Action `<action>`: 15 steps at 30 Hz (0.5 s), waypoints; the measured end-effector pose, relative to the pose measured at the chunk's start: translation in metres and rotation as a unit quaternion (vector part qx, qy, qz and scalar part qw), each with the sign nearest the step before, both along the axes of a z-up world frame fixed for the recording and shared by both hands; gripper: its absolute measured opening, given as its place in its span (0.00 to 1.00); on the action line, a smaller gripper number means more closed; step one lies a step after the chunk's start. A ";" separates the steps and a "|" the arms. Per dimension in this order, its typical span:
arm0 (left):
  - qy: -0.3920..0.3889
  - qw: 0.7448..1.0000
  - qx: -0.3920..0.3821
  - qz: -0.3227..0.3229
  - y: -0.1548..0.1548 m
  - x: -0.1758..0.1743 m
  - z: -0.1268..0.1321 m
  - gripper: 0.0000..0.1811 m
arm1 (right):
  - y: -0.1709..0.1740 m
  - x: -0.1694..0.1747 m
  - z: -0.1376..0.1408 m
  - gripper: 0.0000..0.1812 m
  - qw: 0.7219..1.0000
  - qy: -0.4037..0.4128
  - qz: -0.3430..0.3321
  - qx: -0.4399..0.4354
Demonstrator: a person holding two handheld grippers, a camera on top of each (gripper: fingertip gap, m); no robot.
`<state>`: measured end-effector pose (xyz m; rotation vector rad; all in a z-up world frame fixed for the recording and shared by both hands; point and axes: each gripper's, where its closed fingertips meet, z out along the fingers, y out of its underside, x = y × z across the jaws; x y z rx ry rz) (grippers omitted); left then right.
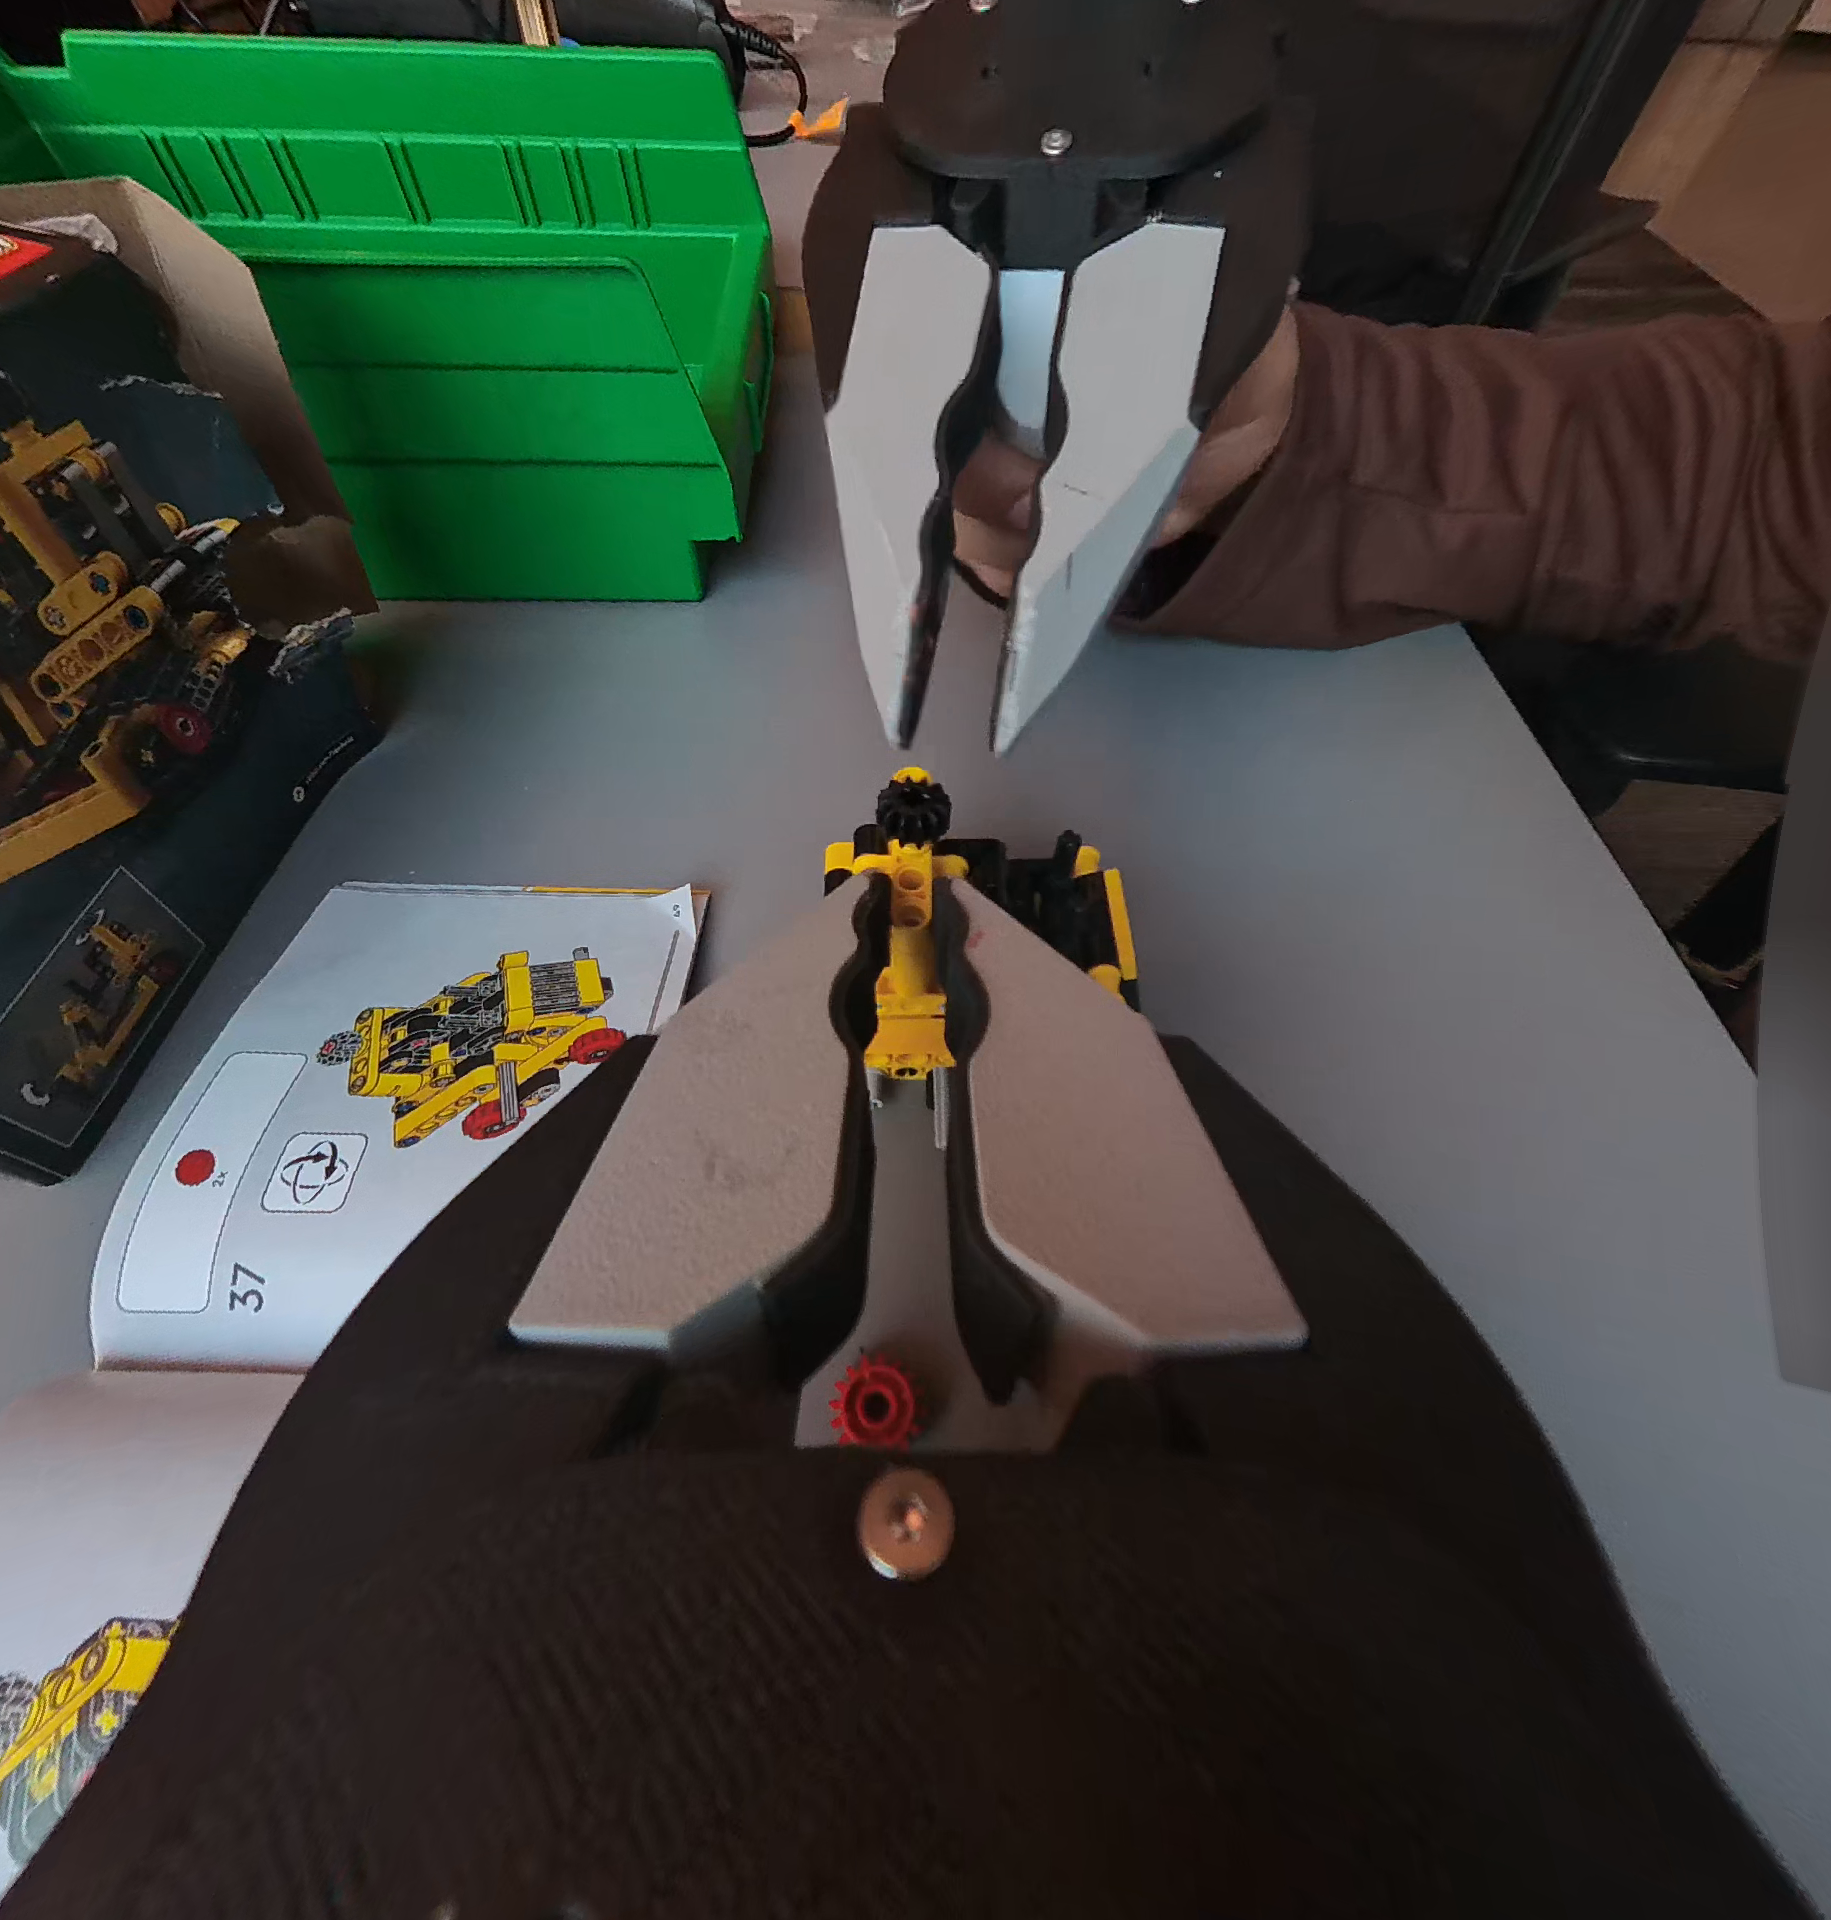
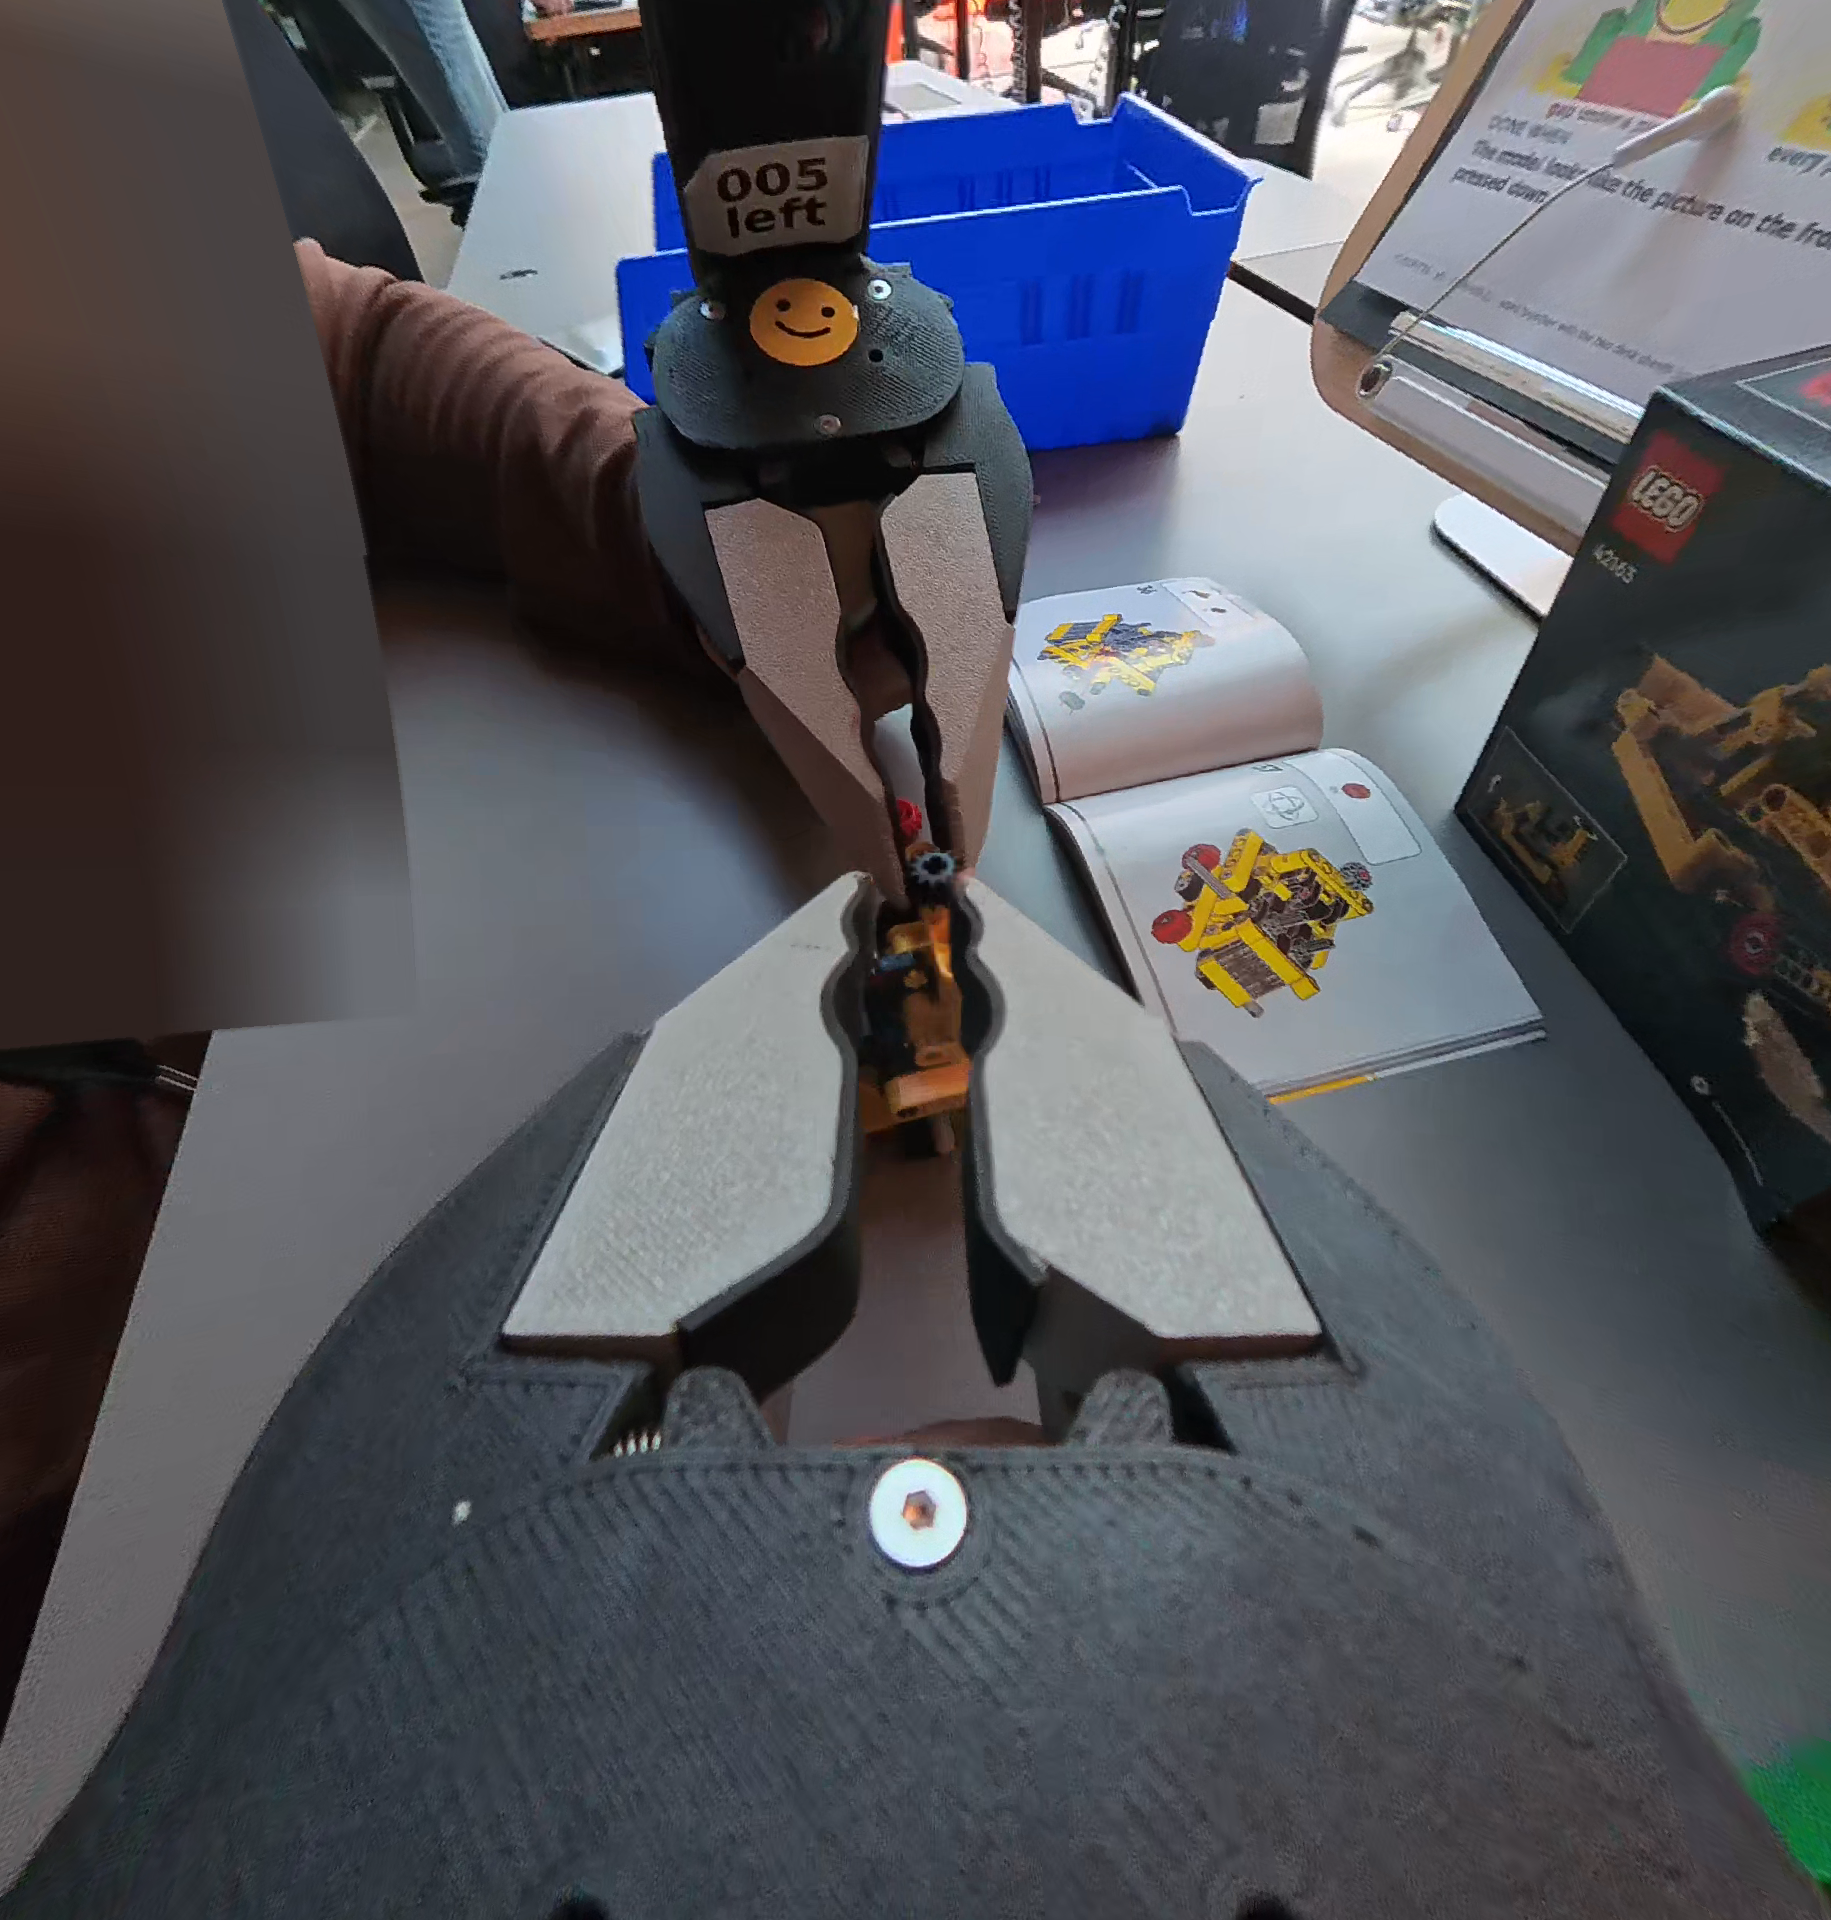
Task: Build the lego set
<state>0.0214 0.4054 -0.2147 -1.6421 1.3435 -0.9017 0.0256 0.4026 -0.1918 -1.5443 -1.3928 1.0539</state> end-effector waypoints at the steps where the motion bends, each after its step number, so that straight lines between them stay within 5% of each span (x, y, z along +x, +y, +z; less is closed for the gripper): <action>1: 0.000 1.000 0.000 0.000 0.000 0.000 0.000 0.03 | 0.002 0.003 -0.001 0.06 1.000 -0.006 -0.003 0.003; 15: 0.019 1.000 0.011 -0.002 0.000 0.001 0.000 0.03 | 0.004 0.003 -0.015 0.00 0.997 -0.061 -0.004 0.054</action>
